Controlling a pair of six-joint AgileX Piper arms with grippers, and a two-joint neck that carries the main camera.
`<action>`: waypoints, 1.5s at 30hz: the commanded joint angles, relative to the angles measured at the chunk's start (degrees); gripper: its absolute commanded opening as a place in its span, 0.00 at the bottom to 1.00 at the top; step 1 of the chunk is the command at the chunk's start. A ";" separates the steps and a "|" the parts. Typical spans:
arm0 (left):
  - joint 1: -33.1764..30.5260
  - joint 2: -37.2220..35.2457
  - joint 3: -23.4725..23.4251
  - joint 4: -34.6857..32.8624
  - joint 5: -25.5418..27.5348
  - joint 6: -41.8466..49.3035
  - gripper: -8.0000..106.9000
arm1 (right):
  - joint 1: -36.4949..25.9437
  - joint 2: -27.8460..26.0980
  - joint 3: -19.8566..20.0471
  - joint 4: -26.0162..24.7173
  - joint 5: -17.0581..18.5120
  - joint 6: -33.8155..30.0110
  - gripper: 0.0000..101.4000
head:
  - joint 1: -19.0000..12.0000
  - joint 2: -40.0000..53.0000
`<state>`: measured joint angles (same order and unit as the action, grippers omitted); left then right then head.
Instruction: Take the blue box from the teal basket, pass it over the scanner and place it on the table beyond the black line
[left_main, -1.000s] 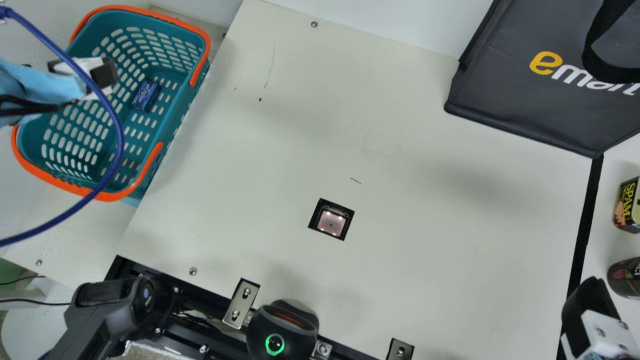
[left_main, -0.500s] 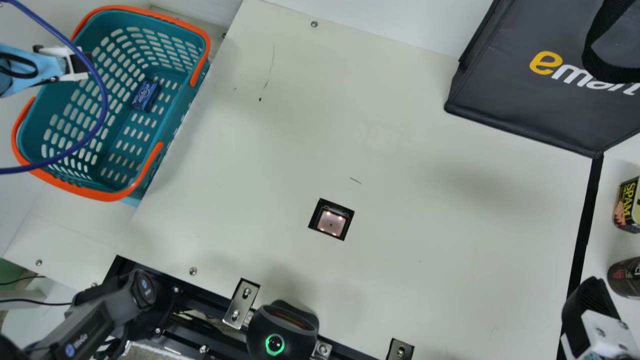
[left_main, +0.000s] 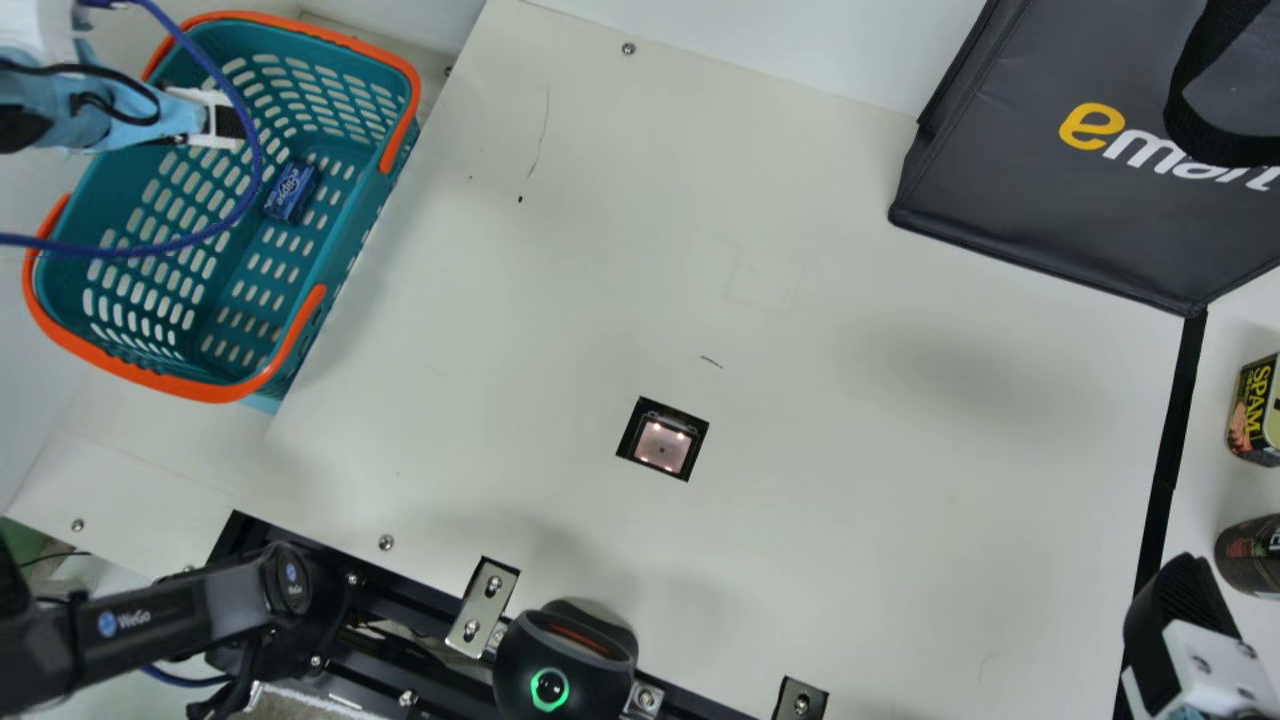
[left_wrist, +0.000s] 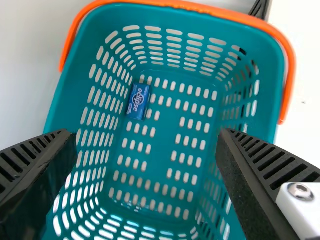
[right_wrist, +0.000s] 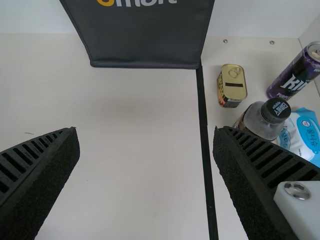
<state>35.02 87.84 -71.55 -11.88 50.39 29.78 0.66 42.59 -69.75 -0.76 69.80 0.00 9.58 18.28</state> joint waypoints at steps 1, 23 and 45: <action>-0.67 3.94 -0.88 0.49 -0.61 -0.10 0.85 | 0.00 0.00 0.00 0.00 0.00 0.00 0.94 | -1.66 0.14; -3.63 25.80 -7.06 4.05 -7.52 1.65 0.85 | 0.00 0.00 0.00 0.00 0.00 0.00 0.94 | -1.66 0.14; -1.36 35.63 -3.00 -0.88 -17.69 11.29 0.85 | 0.00 0.00 0.00 0.00 0.00 0.00 0.94 | -1.66 0.14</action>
<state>33.56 123.16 -74.74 -12.65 33.10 40.67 0.66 42.59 -69.75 -0.76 69.80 0.00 9.58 18.28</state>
